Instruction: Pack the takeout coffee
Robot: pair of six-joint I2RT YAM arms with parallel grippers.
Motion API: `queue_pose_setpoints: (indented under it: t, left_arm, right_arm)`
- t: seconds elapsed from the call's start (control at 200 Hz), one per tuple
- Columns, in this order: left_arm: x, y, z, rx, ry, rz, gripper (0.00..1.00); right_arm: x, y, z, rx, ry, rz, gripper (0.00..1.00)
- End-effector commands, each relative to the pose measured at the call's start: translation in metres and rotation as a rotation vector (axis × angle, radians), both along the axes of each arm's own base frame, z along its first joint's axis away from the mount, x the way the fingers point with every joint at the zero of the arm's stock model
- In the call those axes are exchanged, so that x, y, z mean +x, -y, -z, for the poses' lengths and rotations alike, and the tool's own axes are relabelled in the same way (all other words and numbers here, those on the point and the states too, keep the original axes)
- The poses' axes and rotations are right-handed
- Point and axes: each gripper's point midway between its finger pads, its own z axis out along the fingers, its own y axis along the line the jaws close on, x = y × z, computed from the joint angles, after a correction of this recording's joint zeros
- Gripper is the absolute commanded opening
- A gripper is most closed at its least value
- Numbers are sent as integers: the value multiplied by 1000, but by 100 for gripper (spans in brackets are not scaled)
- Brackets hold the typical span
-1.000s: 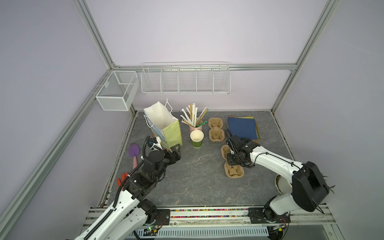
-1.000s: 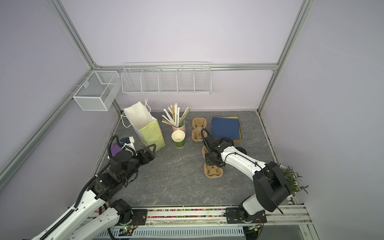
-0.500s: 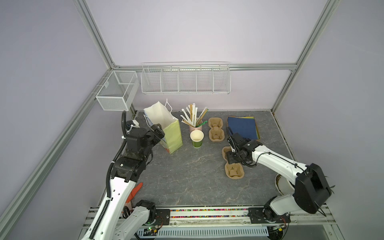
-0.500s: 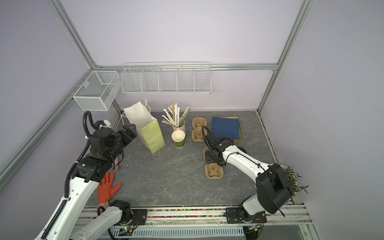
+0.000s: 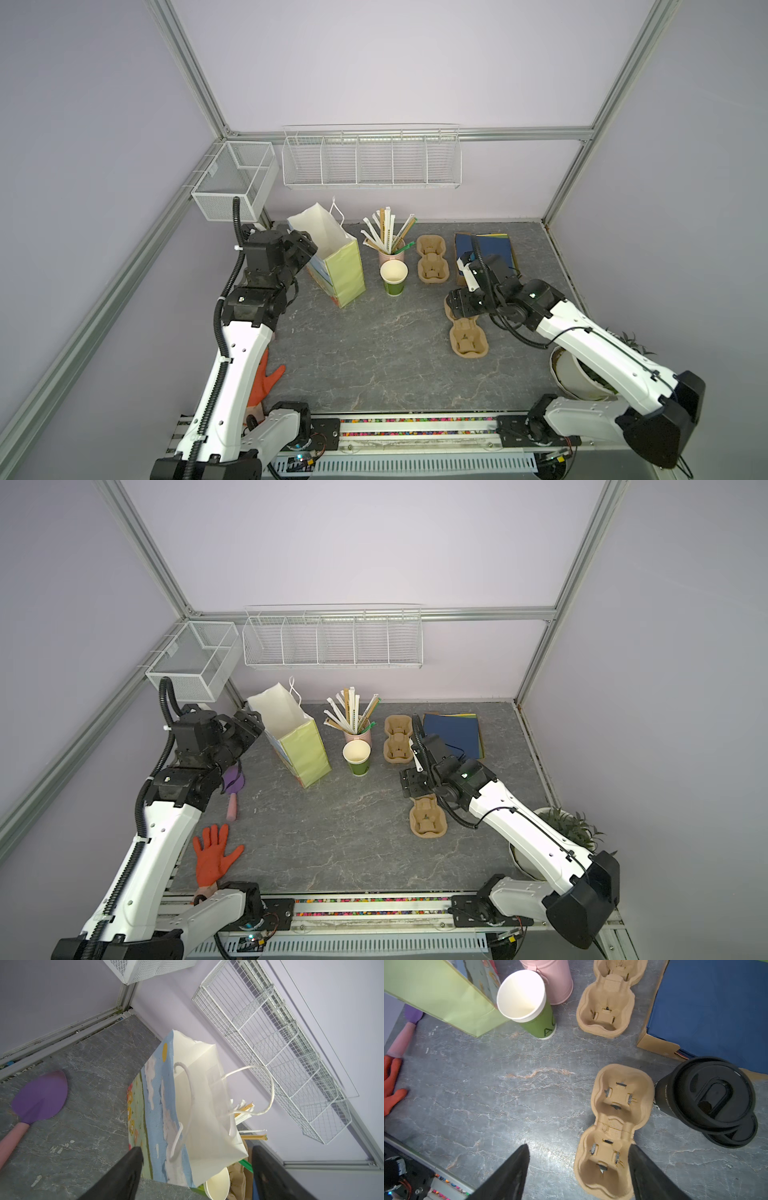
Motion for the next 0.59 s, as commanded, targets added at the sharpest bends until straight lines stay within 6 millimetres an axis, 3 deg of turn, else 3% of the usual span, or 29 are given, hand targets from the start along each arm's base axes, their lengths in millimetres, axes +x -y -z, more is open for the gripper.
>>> queue_pose_setpoints:
  t: [0.0, 0.275, 0.375, 0.59]
  left_arm:
    - [8, -11, -13, 36, 12, -47, 72]
    - [20, -13, -12, 57, -4, -60, 49]
    - [20, -13, -8, 58, -8, -61, 40]
    - [21, -12, 1, 64, -26, -56, 23]
  right_arm:
    - [-10, -7, -14, 22, 26, -58, 78]
    - [-16, -26, -32, 69, 45, -114, 81]
    - [-6, -41, -49, 104, 51, -121, 81]
    - [28, -95, -94, 176, 87, -189, 82]
